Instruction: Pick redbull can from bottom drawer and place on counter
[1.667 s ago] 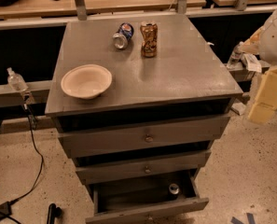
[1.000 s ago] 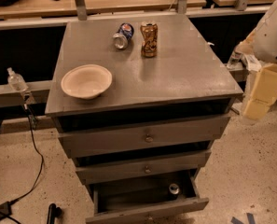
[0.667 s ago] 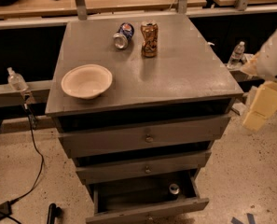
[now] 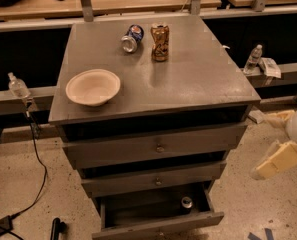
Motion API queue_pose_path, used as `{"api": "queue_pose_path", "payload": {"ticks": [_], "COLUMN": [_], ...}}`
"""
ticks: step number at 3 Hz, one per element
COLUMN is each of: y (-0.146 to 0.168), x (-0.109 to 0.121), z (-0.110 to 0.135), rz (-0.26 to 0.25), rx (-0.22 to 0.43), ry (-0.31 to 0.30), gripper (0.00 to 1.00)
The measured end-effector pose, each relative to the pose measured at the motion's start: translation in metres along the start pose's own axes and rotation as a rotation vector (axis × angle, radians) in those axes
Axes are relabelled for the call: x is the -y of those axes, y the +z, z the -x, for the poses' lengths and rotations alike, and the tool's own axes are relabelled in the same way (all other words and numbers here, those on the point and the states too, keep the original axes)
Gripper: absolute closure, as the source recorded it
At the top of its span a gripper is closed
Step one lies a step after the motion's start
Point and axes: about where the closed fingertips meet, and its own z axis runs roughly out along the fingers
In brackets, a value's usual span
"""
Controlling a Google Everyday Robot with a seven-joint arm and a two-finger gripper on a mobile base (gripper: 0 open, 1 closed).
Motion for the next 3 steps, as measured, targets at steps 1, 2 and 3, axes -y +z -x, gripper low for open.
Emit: {"api": "queue_pose_path", "payload": {"ticks": [1, 2, 3], "y": [-0.02, -0.019, 0.013], "x": [0.015, 0.015, 0.019], "z": [-0.019, -0.019, -0.048], "rz": [-0.112, -0.112, 0.033], "rx": [0.13, 0.13, 0.146], "ry": [0.057, 0.057, 0.187], "gripper": [0.0, 0.0, 0.0]}}
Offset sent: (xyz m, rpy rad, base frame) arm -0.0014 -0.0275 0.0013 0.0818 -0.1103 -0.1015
